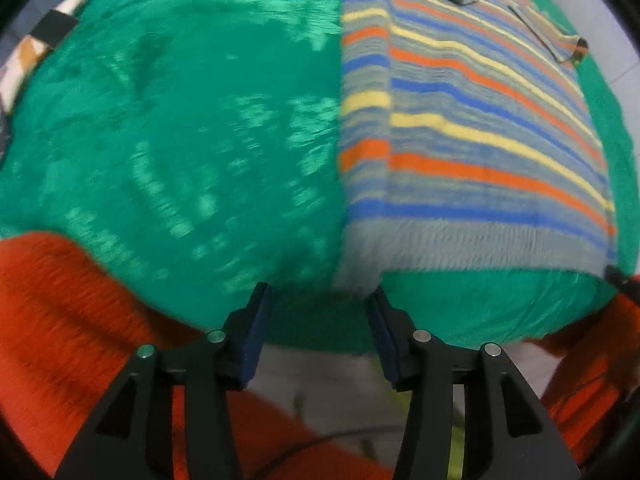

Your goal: Fold small clothes

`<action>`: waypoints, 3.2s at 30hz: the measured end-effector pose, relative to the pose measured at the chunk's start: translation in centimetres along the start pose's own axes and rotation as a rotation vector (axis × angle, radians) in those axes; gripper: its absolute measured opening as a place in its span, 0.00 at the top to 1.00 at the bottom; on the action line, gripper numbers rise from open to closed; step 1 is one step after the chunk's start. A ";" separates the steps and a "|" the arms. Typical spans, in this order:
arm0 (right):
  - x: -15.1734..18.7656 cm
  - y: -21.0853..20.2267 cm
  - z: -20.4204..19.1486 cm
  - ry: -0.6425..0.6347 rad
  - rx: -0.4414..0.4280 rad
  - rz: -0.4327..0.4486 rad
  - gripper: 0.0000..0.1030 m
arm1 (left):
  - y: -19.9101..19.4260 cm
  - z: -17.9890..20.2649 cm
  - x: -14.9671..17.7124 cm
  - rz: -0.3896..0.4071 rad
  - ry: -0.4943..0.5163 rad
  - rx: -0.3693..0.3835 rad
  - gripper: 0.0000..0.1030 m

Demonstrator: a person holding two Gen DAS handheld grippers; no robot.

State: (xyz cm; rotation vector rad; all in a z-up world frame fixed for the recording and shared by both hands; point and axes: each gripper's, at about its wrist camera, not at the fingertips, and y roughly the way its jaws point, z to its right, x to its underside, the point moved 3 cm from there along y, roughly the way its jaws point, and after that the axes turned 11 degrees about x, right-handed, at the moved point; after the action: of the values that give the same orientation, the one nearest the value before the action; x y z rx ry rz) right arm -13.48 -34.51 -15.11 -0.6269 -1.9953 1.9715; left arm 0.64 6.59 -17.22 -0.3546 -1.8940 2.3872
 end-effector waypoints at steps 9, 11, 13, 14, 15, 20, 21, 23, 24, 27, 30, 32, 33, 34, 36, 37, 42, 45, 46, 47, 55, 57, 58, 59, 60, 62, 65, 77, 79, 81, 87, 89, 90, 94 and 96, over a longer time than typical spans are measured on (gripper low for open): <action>-9.8 -10.7 -1.4 -0.330 0.189 0.432 0.57 | -10.3 -2.7 -3.7 0.469 -0.106 0.041 0.15; -13.3 -10.4 -5.0 -0.467 0.131 0.512 0.57 | -10.1 -3.1 -5.0 0.549 -0.134 0.029 0.15; -16.2 -8.5 -9.0 -0.595 0.125 0.546 0.57 | -8.7 -3.6 -5.2 0.592 -0.166 -0.002 0.15; -17.3 -7.3 -10.8 -0.645 0.135 0.548 0.57 | -8.1 -3.7 -5.2 0.596 -0.166 -0.007 0.15; -18.4 -5.7 -12.5 -0.696 0.152 0.537 0.57 | -7.1 -3.9 -4.8 0.587 -0.149 -0.018 0.15; -23.8 3.1 -16.8 -0.758 0.265 0.454 0.58 | -4.6 -6.0 -5.3 0.482 -0.187 -0.045 0.17; -24.8 3.7 -16.2 -0.693 0.227 0.440 0.62 | -4.7 -6.4 -5.4 0.486 -0.204 -0.036 0.17; -26.5 2.4 -14.3 -0.555 0.196 0.448 0.96 | -4.4 -6.8 -5.5 0.480 -0.224 -0.035 0.17; -27.3 1.0 -12.6 -0.473 0.147 0.465 0.96 | -4.2 -6.9 -5.6 0.469 -0.230 -0.031 0.17; -30.0 -4.2 -3.4 -0.196 0.089 0.533 0.96 | -3.4 -6.9 -5.8 0.442 -0.241 -0.011 0.17; -31.4 -7.4 6.6 0.062 0.093 0.537 0.96 | -2.9 -6.5 -5.8 0.433 -0.240 -0.008 0.17; -31.5 -7.9 12.7 0.191 0.135 0.503 0.96 | -2.6 -6.1 -5.9 0.423 -0.234 -0.005 0.17; -31.3 -7.5 14.8 0.219 0.161 0.481 0.96 | -2.5 -6.0 -5.9 0.417 -0.232 -0.004 0.17; -31.0 -7.1 15.9 0.230 0.164 0.468 0.96 | -2.3 -6.0 -6.0 0.410 -0.231 -0.004 0.17; -30.1 -5.7 17.6 0.259 0.150 0.418 0.96 | -2.0 -5.8 -6.0 0.402 -0.227 -0.012 0.17; -29.7 -5.2 17.9 0.266 0.152 0.410 0.96 | -2.1 -5.8 -5.9 0.405 -0.224 -0.018 0.17; -27.6 -1.9 18.1 0.285 0.236 0.364 0.97 | -2.3 -6.5 -5.5 0.409 -0.246 -0.019 0.17; -27.0 -0.2 18.4 0.277 0.275 0.347 0.97 | -2.0 -6.9 -5.5 0.394 -0.259 -0.018 0.17; -26.7 0.3 18.4 0.276 0.281 0.348 0.97 | -1.9 -7.0 -5.5 0.389 -0.261 -0.019 0.18; -26.4 0.5 18.4 0.275 0.289 0.353 0.97 | -1.9 -7.0 -5.5 0.387 -0.260 -0.020 0.18; -24.9 -0.5 18.9 0.277 0.343 0.392 0.49 | -2.4 -6.5 -5.4 0.390 -0.230 -0.018 0.18; -23.4 -2.3 18.5 0.276 0.376 0.449 0.36 | -3.4 -6.2 -5.2 0.408 -0.217 -0.030 0.18; -22.9 -3.0 17.9 0.256 0.389 0.467 0.36 | -4.5 -5.7 -5.1 0.436 -0.199 -0.035 0.18; -21.5 -4.0 16.5 0.199 0.397 0.494 0.36 | -5.4 -5.1 -5.2 0.460 -0.178 -0.033 0.18; -20.3 -4.7 15.1 0.150 0.379 0.511 0.36 | -6.4 -4.3 -5.6 0.485 -0.146 -0.023 0.18; -17.8 -5.5 12.0 0.054 0.303 0.525 0.36 | -8.2 -1.7 -7.3 0.525 -0.028 0.008 0.17; -13.0 -5.9 5.4 -0.112 0.097 0.491 0.36 | -9.4 3.2 -11.4 0.501 0.199 0.071 0.11; -3.8 -1.7 -6.8 -0.318 -0.092 0.418 0.36 | 4.1 16.0 -23.8 0.196 0.647 0.051 0.13; -3.5 -1.6 -6.8 -0.338 -0.068 0.428 0.36 | 6.0 14.9 -24.9 0.151 0.576 0.078 0.37; -3.7 -1.4 -6.3 -0.336 -0.047 0.432 0.36 | 6.1 13.1 -25.7 0.159 0.490 0.121 0.81; -4.5 -1.5 -4.4 -0.276 -0.041 0.431 0.36 | -3.4 1.5 -28.2 0.402 0.113 0.239 0.95; -4.6 -1.3 -3.9 -0.261 -0.041 0.423 0.36 | -6.1 -4.5 -28.7 0.481 -0.057 0.199 0.96; -4.7 -1.0 -3.7 -0.255 -0.044 0.415 0.36 | -6.9 -7.1 -28.9 0.507 -0.129 0.161 0.96; -4.9 -0.5 -4.5 -0.278 -0.008 0.412 0.36 | -6.4 -16.4 -28.9 0.484 -0.363 0.009 0.96; -4.9 -0.2 -4.9 -0.293 0.016 0.415 0.35 | -4.8 -17.6 -29.1 0.445 -0.365 -0.044 0.96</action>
State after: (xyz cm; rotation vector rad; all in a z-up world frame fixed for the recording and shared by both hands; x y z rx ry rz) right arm -6.94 -32.59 -14.16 -0.8471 -2.1470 2.4407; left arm 32.41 18.67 -12.38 -0.4025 -2.2181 2.8634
